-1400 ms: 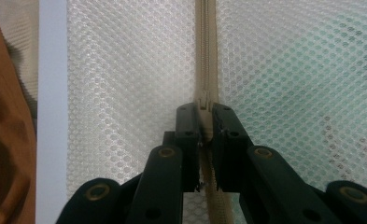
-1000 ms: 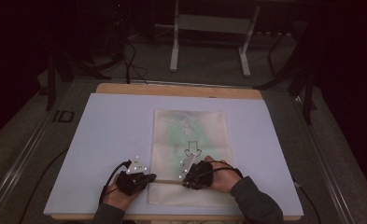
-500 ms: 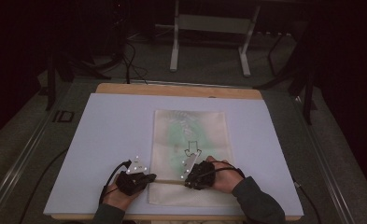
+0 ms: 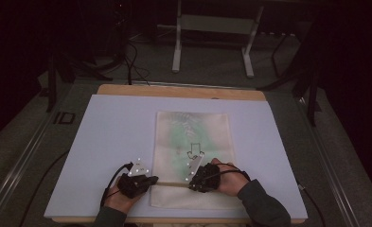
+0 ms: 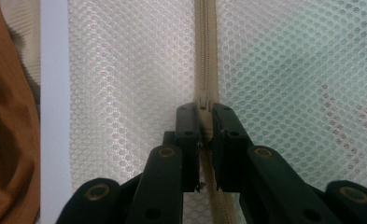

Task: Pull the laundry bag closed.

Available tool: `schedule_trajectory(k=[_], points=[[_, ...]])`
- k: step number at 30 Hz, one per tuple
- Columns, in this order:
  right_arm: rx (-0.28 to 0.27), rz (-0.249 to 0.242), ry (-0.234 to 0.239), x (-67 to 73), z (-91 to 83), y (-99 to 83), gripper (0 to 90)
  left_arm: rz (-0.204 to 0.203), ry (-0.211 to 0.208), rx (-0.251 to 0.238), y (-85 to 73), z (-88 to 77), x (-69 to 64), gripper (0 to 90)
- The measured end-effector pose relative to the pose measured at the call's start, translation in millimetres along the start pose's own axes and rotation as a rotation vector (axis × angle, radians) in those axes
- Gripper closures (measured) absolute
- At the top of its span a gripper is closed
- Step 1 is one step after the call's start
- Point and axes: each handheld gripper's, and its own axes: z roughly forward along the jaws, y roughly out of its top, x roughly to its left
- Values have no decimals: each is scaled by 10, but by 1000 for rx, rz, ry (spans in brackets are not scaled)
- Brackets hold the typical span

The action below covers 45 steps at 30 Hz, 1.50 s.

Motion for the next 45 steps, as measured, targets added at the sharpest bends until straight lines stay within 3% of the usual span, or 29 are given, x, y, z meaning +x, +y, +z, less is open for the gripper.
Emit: schedule_trajectory(k=[25, 28, 45], points=[[-1, 14, -6, -8, -46, -107, 823, -3, -1, -1, 0, 1, 2, 894], [25, 11, -7, -4, -42, -135, 824, -4, -3, -1, 0, 0, 4, 894], [12, 27, -7, -6, -78, -227, 824, -4, -3, -1, -1, 1, 4, 894]])
